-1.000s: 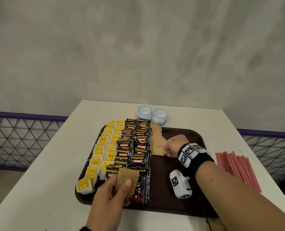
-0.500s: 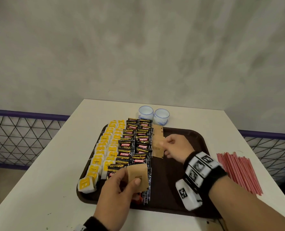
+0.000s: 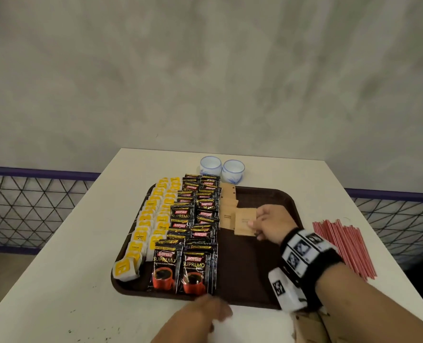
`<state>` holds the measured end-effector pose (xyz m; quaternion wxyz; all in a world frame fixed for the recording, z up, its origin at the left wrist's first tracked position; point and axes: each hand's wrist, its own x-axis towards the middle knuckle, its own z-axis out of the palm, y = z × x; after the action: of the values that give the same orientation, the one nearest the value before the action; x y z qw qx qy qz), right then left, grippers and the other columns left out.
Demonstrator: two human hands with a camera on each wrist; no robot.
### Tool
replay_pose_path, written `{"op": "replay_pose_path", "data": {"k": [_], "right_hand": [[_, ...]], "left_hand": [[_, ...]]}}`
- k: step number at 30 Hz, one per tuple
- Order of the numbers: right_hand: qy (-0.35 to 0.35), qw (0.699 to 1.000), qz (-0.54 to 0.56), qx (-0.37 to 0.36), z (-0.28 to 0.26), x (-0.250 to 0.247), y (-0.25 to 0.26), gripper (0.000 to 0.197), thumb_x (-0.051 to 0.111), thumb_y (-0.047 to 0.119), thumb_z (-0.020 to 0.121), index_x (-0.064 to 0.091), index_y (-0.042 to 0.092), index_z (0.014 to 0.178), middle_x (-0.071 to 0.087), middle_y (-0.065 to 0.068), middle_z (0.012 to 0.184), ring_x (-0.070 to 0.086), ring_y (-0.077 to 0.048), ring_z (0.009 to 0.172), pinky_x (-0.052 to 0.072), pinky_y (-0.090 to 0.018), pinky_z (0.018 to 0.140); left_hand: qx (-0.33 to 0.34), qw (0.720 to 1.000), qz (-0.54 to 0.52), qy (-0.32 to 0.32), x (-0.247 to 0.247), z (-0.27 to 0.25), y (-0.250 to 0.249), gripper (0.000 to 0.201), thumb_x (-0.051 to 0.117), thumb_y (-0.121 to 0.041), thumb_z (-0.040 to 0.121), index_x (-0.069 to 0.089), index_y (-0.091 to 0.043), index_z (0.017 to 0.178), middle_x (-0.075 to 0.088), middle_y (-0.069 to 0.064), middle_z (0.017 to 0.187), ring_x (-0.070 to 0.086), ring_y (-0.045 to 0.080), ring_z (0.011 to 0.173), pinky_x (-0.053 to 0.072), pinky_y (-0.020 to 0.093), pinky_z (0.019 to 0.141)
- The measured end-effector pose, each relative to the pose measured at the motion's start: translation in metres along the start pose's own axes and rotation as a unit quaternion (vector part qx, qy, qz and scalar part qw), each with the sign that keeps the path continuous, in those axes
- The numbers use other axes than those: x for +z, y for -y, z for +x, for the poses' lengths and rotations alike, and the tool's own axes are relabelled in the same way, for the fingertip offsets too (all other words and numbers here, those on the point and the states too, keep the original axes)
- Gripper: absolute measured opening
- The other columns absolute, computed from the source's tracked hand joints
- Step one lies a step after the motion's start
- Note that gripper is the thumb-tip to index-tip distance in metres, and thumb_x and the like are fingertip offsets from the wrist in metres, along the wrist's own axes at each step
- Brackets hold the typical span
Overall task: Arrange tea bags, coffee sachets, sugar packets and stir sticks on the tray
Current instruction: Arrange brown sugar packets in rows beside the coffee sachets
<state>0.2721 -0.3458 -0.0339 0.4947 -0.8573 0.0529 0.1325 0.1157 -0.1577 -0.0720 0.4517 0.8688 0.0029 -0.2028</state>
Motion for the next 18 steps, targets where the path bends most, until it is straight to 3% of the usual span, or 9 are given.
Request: {"op": "replay_pose_path", "data": {"k": [2,3,4,5,7,11,13,15,18], "right_hand": [[-0.017,0.999,-0.020,0.043,0.019,0.009,-0.002,0.022,0.072,0.001,0.079,0.053,0.010,0.072,0.063,-0.009,0.065,0.058,-0.019,0.050,0.057,-0.040,0.071],[-0.019,0.998,-0.027,0.057,0.026,0.015,-0.002,0.025,0.074,0.002,0.078,0.052,0.011,0.070,0.063,-0.009,0.067,0.059,-0.018,0.049,0.058,-0.039,0.071],[-0.020,0.997,-0.035,0.068,0.032,0.021,-0.001,0.026,0.075,0.003,0.077,0.052,0.012,0.070,0.065,-0.009,0.070,0.061,-0.019,0.050,0.058,-0.038,0.072],[-0.015,0.996,-0.042,0.079,0.036,0.026,0.001,0.025,0.076,0.004,0.077,0.052,0.013,0.071,0.066,-0.011,0.076,0.063,-0.020,0.055,0.060,-0.038,0.073],[0.002,0.995,-0.058,0.076,0.043,0.031,0.004,0.022,0.075,0.006,0.076,0.055,0.014,0.073,0.068,-0.014,0.087,0.068,-0.023,0.067,0.061,-0.038,0.073],[-0.026,0.992,-0.087,0.091,0.048,0.038,0.010,0.019,0.079,0.012,0.074,0.059,0.009,0.077,0.073,-0.016,0.088,0.073,-0.026,0.078,0.060,-0.039,0.077],[-0.050,0.985,-0.129,0.099,0.049,0.044,0.013,0.024,0.081,0.018,0.072,0.065,0.004,0.084,0.073,-0.015,0.086,0.073,-0.026,0.077,0.060,-0.035,0.075],[-0.056,0.977,-0.182,0.093,0.051,0.048,0.014,0.029,0.082,0.024,0.071,0.069,0.004,0.088,0.073,-0.013,0.088,0.071,-0.026,0.079,0.059,-0.031,0.070],[-0.039,0.976,-0.200,0.072,0.049,0.045,0.014,0.026,0.078,0.027,0.073,0.066,0.006,0.083,0.070,-0.011,0.085,0.067,-0.025,0.074,0.054,-0.026,0.059]], "left_hand": [[-0.009,0.999,-0.032,0.008,0.020,-0.004,0.028,0.039,0.031,-0.020,0.102,0.059,-0.038,0.123,0.049,-0.010,0.109,0.039,0.012,0.132,0.031,-0.004,0.072],[0.001,1.000,0.009,0.019,0.025,0.001,0.036,0.084,0.026,-0.020,0.103,0.035,-0.080,0.045,0.053,-0.009,0.106,0.045,0.011,0.128,0.028,-0.006,0.065],[0.023,0.998,0.055,0.018,0.024,0.002,0.040,0.053,0.022,-0.026,0.103,0.007,0.007,0.142,0.060,-0.008,0.102,0.058,0.006,0.112,0.027,-0.006,0.063],[0.070,0.988,0.130,0.033,0.025,0.002,0.032,0.041,0.018,-0.036,0.102,0.057,-0.048,0.096,0.064,-0.015,0.091,0.064,-0.002,0.086,0.030,-0.005,0.060],[0.144,0.949,0.281,0.007,0.033,-0.023,0.016,0.041,0.009,-0.050,0.098,0.047,-0.045,0.081,0.054,-0.023,0.066,0.052,-0.009,0.053,0.036,-0.001,0.052],[0.170,0.932,0.319,0.035,0.039,-0.030,0.019,0.030,0.026,-0.058,0.091,0.043,-0.040,0.074,0.045,-0.017,0.066,0.046,-0.005,0.047,0.038,0.006,0.041],[0.107,0.945,0.304,0.063,0.036,-0.023,0.013,0.049,0.007,-0.067,0.090,0.042,-0.037,0.076,0.047,-0.017,0.074,0.052,-0.003,0.056,0.045,0.008,0.049],[0.117,0.949,0.289,0.039,0.035,-0.016,0.010,0.078,-0.008,-0.086,0.068,0.041,-0.031,0.092,0.052,-0.006,0.101,0.058,0.010,0.091,0.050,0.021,0.081],[0.116,0.945,0.295,0.086,0.028,-0.015,0.006,0.081,0.009,-0.074,0.065,0.049,-0.030,0.120,0.045,0.006,0.126,0.045,0.016,0.122,0.034,0.025,0.105]]}}
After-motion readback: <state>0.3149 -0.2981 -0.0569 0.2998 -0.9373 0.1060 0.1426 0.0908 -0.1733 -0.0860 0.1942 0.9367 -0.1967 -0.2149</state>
